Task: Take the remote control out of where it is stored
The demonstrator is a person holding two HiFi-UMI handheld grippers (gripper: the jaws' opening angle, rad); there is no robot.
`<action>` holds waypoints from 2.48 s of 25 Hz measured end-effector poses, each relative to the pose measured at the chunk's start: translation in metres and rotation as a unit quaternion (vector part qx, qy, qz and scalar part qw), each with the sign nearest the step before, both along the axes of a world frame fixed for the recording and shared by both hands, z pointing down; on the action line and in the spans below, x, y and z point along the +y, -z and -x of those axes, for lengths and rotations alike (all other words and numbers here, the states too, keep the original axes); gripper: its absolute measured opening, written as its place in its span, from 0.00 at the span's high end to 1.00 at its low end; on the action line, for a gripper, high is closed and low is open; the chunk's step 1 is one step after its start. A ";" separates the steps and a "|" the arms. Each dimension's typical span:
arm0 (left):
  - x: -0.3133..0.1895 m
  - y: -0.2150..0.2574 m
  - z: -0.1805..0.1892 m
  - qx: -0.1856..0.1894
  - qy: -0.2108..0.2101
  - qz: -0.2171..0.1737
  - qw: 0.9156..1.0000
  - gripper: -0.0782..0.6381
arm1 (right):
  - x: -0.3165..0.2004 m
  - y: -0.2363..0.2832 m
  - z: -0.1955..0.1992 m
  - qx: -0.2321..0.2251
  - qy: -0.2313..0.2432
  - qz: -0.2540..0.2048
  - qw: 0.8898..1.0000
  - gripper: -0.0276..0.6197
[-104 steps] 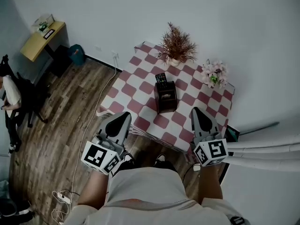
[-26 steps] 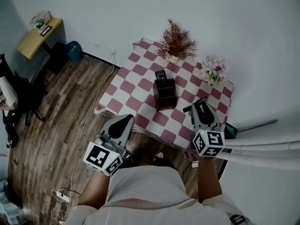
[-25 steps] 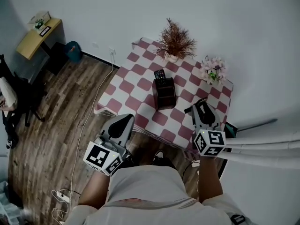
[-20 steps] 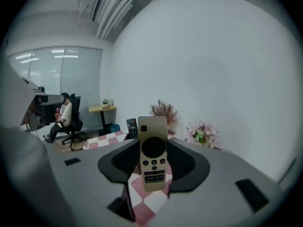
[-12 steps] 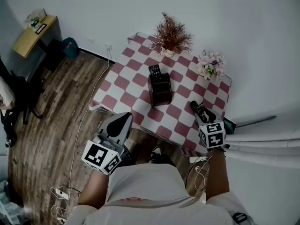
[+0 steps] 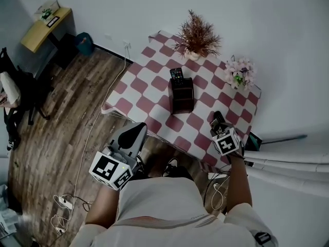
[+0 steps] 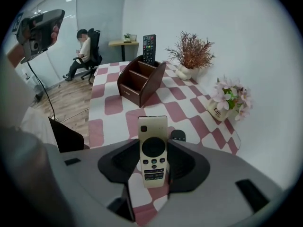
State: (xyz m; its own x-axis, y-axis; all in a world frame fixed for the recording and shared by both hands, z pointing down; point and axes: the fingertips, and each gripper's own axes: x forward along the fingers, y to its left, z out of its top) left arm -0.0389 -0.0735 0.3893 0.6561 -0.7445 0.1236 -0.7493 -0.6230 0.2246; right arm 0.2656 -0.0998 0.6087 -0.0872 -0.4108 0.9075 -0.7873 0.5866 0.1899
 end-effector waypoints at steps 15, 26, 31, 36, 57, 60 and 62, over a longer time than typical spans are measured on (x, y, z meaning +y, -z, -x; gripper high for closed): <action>0.006 -0.007 0.008 -0.014 0.044 0.010 0.999 0.88 | -0.026 -0.060 0.023 0.017 0.068 0.076 0.995 0.67; 0.011 -0.007 0.011 -0.015 0.061 0.010 0.998 0.88 | -0.016 -0.077 0.027 0.026 0.088 0.092 0.991 0.67; 0.011 -0.005 0.008 -0.014 0.054 0.006 0.998 0.88 | -0.019 -0.066 0.028 0.012 0.090 0.060 0.994 0.67; 0.011 0.002 0.003 -0.010 0.036 -0.002 0.999 0.88 | -0.036 -0.018 0.034 -0.062 0.048 -0.023 0.997 0.67; 0.013 0.043 0.013 0.005 -0.013 -0.059 0.998 0.88 | 0.001 0.212 0.096 -0.281 -0.049 -0.354 0.891 0.92; 0.012 0.047 0.017 0.002 -0.014 -0.066 0.998 0.88 | 0.008 0.229 0.102 -0.285 -0.047 -0.386 0.876 0.93; 0.012 0.048 0.020 0.002 -0.014 -0.068 0.998 0.88 | 0.013 0.236 0.103 -0.289 -0.049 -0.397 0.870 0.93</action>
State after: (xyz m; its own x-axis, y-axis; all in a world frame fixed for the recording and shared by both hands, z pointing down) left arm -0.0586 -0.0612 0.3411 0.6771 -0.7356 0.0206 -0.7305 -0.6685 0.1398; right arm 0.1625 -0.0871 0.3724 -0.3628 -0.9197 0.1499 -0.9251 0.3748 0.0605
